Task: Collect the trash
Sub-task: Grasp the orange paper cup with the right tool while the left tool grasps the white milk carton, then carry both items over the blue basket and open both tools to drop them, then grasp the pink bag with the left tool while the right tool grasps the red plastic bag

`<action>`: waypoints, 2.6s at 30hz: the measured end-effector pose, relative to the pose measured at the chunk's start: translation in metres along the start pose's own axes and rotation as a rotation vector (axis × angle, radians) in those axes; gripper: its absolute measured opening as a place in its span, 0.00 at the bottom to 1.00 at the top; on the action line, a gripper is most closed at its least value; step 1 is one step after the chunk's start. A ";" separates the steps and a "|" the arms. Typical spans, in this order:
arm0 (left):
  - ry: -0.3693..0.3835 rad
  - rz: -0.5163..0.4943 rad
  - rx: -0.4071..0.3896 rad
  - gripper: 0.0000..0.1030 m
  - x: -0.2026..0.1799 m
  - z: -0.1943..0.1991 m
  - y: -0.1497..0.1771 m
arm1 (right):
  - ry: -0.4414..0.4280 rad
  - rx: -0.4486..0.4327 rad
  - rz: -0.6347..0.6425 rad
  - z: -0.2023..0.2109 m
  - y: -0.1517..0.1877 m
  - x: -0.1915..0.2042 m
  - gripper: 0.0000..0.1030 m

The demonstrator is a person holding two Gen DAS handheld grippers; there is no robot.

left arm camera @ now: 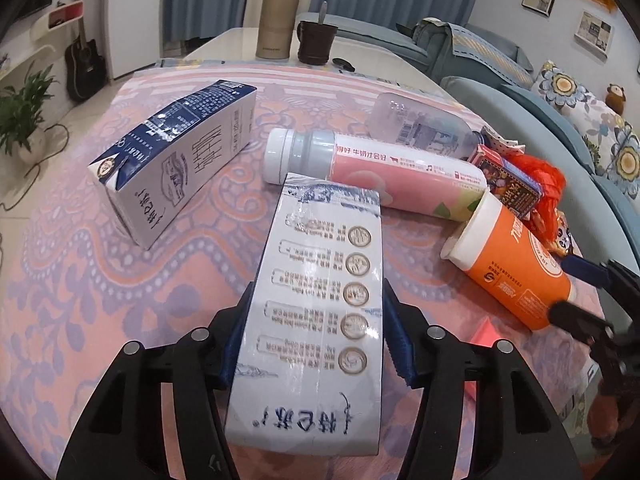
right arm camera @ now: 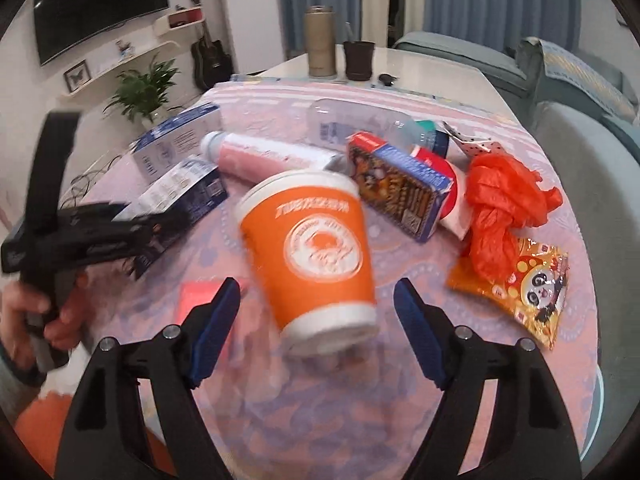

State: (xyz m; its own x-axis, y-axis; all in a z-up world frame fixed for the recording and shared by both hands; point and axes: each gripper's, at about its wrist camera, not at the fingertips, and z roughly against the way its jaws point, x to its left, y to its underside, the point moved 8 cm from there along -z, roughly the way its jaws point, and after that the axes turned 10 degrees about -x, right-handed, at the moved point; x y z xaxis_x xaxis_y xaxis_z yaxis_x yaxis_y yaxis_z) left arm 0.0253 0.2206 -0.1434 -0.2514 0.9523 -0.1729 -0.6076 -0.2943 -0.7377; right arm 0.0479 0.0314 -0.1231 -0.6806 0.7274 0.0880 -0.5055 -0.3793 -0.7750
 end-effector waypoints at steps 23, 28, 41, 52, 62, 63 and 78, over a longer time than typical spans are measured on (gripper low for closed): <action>0.201 -0.115 -0.233 0.52 -0.119 0.063 -0.067 | 0.139 -0.170 -0.086 0.077 -0.013 -0.056 0.64; 0.387 -0.135 -0.270 0.52 -0.207 0.073 -0.082 | 0.279 -0.266 -0.193 0.140 -0.013 -0.119 0.64; 0.626 -0.346 -0.145 0.52 -0.417 0.022 -0.052 | 0.641 -0.258 -0.550 0.229 0.105 -0.297 0.64; 0.620 -0.500 0.152 0.53 -0.469 -0.081 0.054 | 0.675 0.005 -0.816 0.158 0.233 -0.352 0.65; 0.613 -0.486 0.168 0.71 -0.457 -0.086 0.054 | 0.658 0.067 -0.934 0.139 0.268 -0.362 0.68; 0.616 -0.479 0.165 0.71 -0.458 -0.082 0.052 | 0.663 0.066 -0.931 0.140 0.266 -0.361 0.68; 0.580 -0.383 -0.108 0.71 -0.382 0.028 -0.025 | 0.568 -0.226 -0.573 0.184 0.127 -0.282 0.67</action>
State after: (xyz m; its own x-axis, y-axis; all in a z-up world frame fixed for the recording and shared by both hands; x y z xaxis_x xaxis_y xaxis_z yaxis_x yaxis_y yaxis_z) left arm 0.1158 -0.1383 -0.0406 0.4258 0.8854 -0.1863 -0.4877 0.0512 -0.8715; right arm 0.0774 -0.3272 -0.1312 0.0508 0.9732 0.2243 -0.5322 0.2164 -0.8185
